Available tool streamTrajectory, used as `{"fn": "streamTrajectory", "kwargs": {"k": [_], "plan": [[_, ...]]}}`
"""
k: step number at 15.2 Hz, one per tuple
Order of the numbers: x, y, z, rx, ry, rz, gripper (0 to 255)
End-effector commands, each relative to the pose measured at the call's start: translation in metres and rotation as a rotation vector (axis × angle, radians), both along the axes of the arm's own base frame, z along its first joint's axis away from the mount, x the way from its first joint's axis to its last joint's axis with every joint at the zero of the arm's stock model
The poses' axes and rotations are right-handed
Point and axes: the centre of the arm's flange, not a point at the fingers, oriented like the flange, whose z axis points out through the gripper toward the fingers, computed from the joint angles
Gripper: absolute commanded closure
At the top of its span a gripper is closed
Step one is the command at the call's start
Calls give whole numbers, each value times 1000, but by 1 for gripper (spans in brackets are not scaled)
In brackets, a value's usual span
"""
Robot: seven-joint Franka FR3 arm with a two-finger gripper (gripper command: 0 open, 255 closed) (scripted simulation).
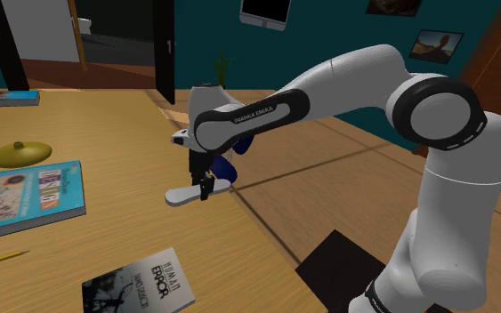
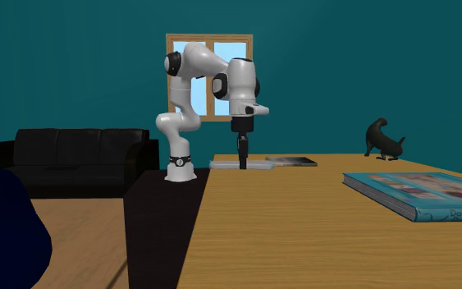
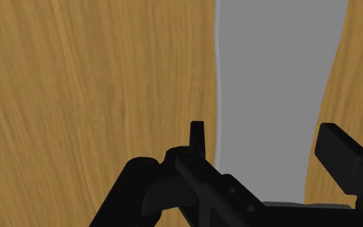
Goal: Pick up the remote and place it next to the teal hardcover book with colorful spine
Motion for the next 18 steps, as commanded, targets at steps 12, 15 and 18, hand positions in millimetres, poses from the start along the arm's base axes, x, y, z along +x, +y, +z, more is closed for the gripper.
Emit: {"fn": "streamTrajectory", "kwargs": {"k": [12,15,18], "plan": [[0,0,69,0,0,0,255],[19,35,69,0,0,0,255],[38,69,70,0,0,0,255]]}}
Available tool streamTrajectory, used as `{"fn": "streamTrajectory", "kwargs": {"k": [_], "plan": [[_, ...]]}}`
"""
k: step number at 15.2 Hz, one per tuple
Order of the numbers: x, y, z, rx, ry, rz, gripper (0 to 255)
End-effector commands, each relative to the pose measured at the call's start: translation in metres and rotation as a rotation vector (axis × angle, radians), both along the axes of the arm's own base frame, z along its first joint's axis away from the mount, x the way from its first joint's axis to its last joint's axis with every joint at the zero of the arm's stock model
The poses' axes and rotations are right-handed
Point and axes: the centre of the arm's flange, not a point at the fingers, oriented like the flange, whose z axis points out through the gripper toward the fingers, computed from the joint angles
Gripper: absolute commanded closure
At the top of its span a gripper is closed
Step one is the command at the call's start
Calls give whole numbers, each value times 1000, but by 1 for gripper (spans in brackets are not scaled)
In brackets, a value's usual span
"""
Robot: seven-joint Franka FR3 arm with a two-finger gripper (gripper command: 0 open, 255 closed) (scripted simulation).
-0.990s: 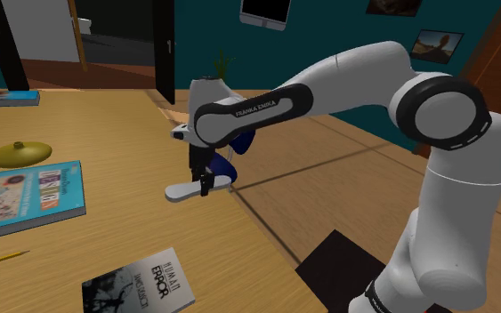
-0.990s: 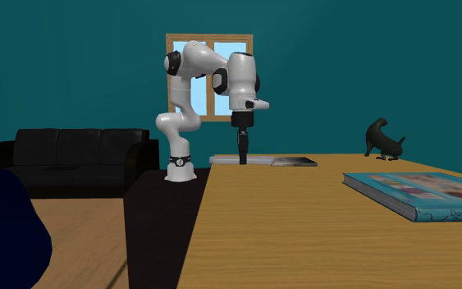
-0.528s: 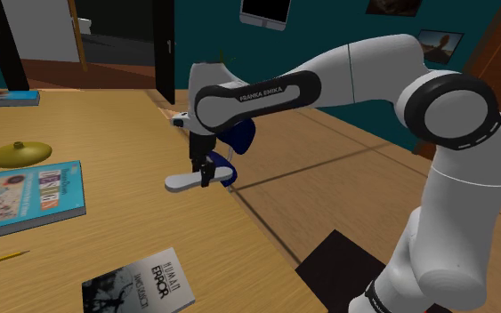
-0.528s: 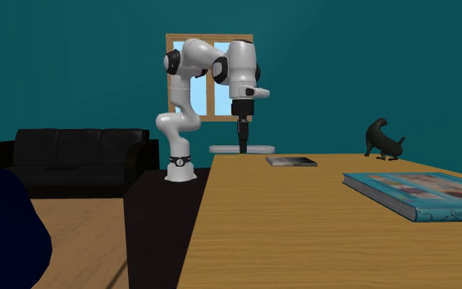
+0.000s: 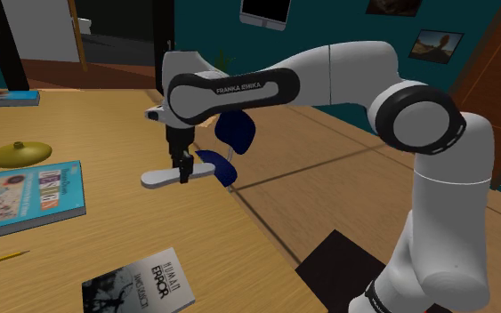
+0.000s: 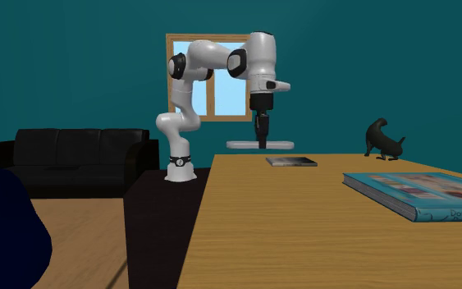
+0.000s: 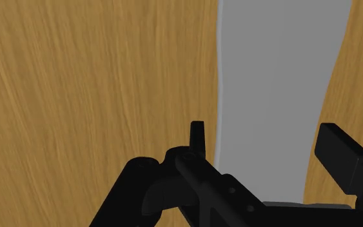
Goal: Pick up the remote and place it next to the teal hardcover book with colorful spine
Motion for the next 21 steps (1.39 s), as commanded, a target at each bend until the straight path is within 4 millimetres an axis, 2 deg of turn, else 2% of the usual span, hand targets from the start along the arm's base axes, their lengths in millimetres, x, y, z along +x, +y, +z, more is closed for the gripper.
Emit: {"fn": "streamTrajectory", "kwargs": {"k": [1,8,21], "plan": [[16,26,0,0,0,-1,255],[59,105,1,0,0,-1,255],[59,105,-68,0,0,-1,255]]}}
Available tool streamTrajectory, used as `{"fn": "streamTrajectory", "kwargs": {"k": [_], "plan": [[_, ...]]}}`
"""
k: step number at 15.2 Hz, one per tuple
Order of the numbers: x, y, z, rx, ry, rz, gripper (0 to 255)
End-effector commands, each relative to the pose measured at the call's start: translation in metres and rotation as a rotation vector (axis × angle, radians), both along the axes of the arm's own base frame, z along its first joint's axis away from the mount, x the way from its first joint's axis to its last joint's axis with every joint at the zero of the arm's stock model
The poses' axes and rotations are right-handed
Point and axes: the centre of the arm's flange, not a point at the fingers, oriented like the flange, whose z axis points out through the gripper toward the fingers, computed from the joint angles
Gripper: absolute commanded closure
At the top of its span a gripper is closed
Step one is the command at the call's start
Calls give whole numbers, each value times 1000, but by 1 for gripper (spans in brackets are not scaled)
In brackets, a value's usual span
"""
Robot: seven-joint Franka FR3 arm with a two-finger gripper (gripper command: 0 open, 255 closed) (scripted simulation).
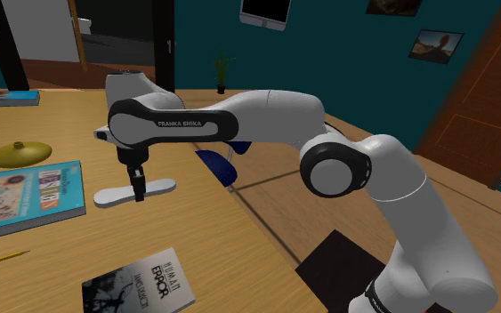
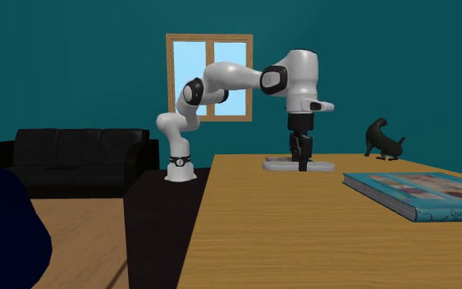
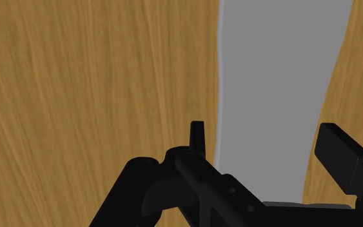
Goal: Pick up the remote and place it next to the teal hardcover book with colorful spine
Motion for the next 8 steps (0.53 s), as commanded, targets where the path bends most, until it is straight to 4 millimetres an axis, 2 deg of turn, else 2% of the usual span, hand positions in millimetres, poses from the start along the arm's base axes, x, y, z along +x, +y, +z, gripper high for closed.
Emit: {"fn": "streamTrajectory", "kwargs": {"k": [1,4,8], "plan": [[-1,-1,-11,0,-1,0,255],[-1,-1,-25,0,-1,0,255],[-1,-1,-25,0,-1,0,255]]}}
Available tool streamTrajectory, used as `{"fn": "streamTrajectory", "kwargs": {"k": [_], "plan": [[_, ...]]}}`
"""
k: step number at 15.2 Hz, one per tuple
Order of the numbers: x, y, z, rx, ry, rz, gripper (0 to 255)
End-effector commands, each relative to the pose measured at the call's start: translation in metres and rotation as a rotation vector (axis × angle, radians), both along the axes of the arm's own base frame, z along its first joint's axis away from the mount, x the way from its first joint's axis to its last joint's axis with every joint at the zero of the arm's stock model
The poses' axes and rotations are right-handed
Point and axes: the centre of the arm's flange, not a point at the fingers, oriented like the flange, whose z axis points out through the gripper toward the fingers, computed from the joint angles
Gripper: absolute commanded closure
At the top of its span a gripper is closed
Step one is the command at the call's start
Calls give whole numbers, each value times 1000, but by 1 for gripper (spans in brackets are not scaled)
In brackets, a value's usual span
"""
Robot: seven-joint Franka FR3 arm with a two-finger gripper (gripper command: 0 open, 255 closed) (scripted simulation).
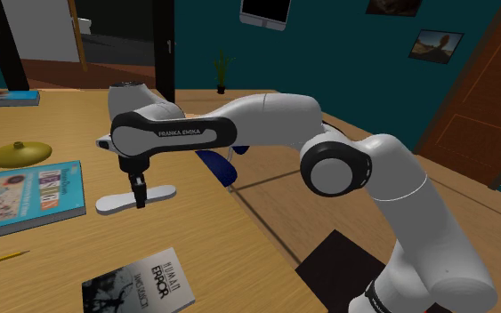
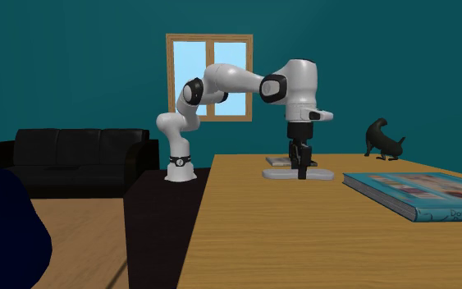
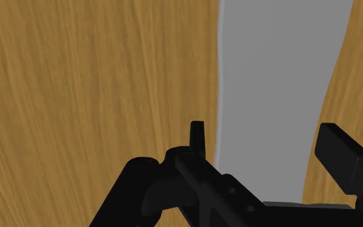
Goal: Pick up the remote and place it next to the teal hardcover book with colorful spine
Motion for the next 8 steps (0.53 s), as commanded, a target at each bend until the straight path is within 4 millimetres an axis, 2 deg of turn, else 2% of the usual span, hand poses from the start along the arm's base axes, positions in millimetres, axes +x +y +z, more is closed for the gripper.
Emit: {"fn": "streamTrajectory", "kwargs": {"k": [1,3,4,8], "plan": [[0,0,0,0,-1,0,255],[0,0,0,0,-1,0,255],[0,0,0,0,-1,0,0],[0,0,0,0,-1,0,0]]}}
